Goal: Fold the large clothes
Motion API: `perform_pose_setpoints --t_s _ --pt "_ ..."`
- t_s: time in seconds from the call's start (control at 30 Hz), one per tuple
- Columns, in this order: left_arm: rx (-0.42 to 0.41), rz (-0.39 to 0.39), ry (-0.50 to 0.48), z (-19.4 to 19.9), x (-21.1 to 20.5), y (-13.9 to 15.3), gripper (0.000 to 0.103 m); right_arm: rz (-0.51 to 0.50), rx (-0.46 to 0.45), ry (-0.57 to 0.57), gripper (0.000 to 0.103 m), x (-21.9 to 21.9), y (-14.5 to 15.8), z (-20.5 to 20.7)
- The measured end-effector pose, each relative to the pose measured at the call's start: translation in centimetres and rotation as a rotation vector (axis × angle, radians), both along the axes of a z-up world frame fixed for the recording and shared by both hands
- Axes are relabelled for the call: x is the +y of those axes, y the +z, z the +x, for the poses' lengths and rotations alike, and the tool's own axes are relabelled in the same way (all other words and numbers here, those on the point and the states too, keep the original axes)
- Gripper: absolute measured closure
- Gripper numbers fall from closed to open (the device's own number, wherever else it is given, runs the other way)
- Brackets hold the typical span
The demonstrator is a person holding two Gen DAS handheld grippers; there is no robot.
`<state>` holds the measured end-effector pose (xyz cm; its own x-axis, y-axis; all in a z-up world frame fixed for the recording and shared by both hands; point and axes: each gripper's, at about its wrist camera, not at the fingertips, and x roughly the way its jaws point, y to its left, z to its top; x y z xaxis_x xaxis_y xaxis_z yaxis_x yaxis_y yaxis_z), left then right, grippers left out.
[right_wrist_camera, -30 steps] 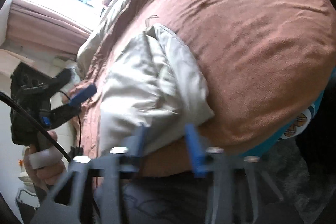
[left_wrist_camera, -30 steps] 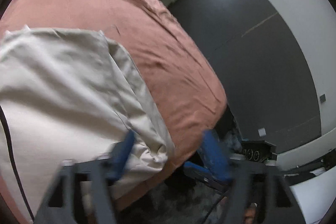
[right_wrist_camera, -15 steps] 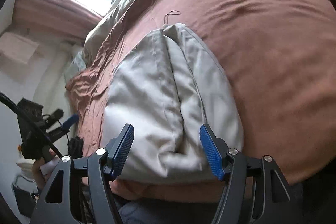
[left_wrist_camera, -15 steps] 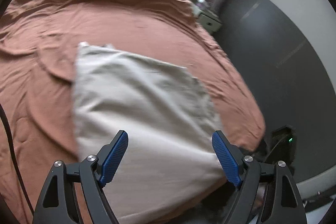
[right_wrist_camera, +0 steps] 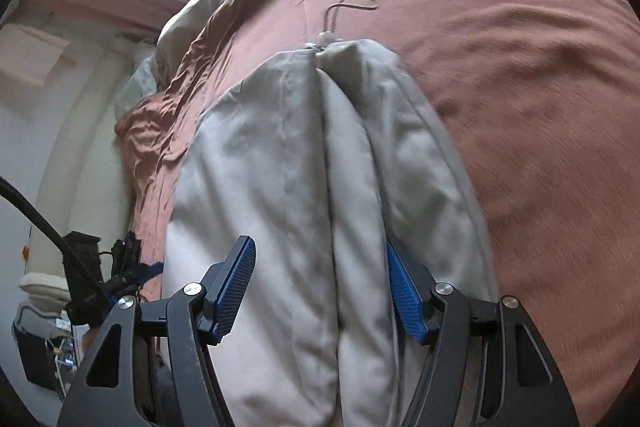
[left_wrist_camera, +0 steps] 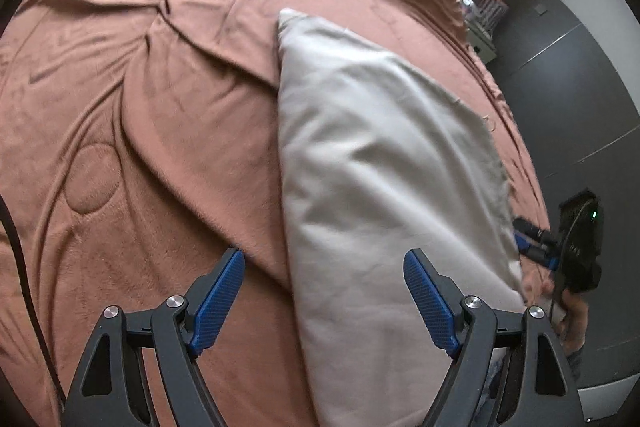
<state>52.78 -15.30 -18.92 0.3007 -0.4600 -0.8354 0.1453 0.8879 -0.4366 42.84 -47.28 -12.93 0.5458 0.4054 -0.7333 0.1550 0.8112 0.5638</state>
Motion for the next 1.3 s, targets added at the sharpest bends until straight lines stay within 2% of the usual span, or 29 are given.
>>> perform_pose_setpoints --t_s 0.03,0.1,0.17,0.2,0.27,0.3,0.37,0.5,0.63,0.77,0.87,0.97,1.03,1.2,1.3 --pt "0.008 -0.008 0.0 0.1 0.0 -0.4 0.024 0.006 0.005 0.006 0.041 -0.1 -0.3 0.8" --pt "0.018 -0.002 0.01 0.3 -0.2 -1.1 0.026 0.016 0.021 0.018 0.052 -0.1 -0.9 2.4" --pt "0.025 0.006 0.002 0.4 -0.7 -1.6 0.03 0.008 0.038 0.03 0.067 -0.2 -1.1 3.8" --pt "0.031 0.003 -0.005 0.4 -1.0 -1.8 0.032 0.007 0.047 0.032 0.07 -0.2 -1.2 4.5" --pt "0.042 -0.014 -0.015 0.2 -1.5 -1.9 0.034 0.003 0.059 0.038 0.086 0.1 -1.3 5.1" --pt "0.047 -0.028 -0.02 0.1 -1.7 -1.9 0.037 -0.008 0.056 0.043 0.09 0.4 -1.1 5.3" --pt "0.044 -0.033 -0.025 -0.1 -2.3 -1.5 0.038 -0.047 0.02 0.047 0.098 1.0 0.0 4.8" --pt "0.026 -0.025 -0.046 -0.6 -3.3 -0.2 0.038 -0.132 -0.057 0.025 0.1 2.2 2.7 3.8" --pt "0.009 -0.047 -0.061 -1.0 -4.1 1.0 0.038 -0.172 -0.086 0.006 0.1 1.8 3.9 2.2" --pt "-0.002 -0.067 -0.099 -1.4 -5.3 1.5 0.038 -0.179 -0.072 -0.037 0.1 0.3 2.9 0.3" --pt "-0.004 -0.029 -0.115 -1.6 -6.3 1.4 0.038 -0.168 -0.02 -0.069 0.1 0.0 1.2 0.0" --pt "-0.002 -0.002 -0.12 -2.0 -6.4 0.9 0.038 -0.109 0.004 -0.105 0.099 -0.3 0.1 -0.2" --pt "-0.003 -0.001 -0.122 -2.0 -6.2 1.0 0.038 -0.094 0.001 -0.111 0.095 -0.1 0.6 -0.4" --pt "0.012 -0.029 -0.082 -1.3 -5.5 1.2 0.038 -0.132 0.001 -0.071 0.094 0.3 2.6 -1.0" --pt "0.015 -0.053 -0.045 -0.7 -4.6 1.1 0.038 -0.175 -0.012 -0.065 0.085 -0.8 3.6 -1.3"
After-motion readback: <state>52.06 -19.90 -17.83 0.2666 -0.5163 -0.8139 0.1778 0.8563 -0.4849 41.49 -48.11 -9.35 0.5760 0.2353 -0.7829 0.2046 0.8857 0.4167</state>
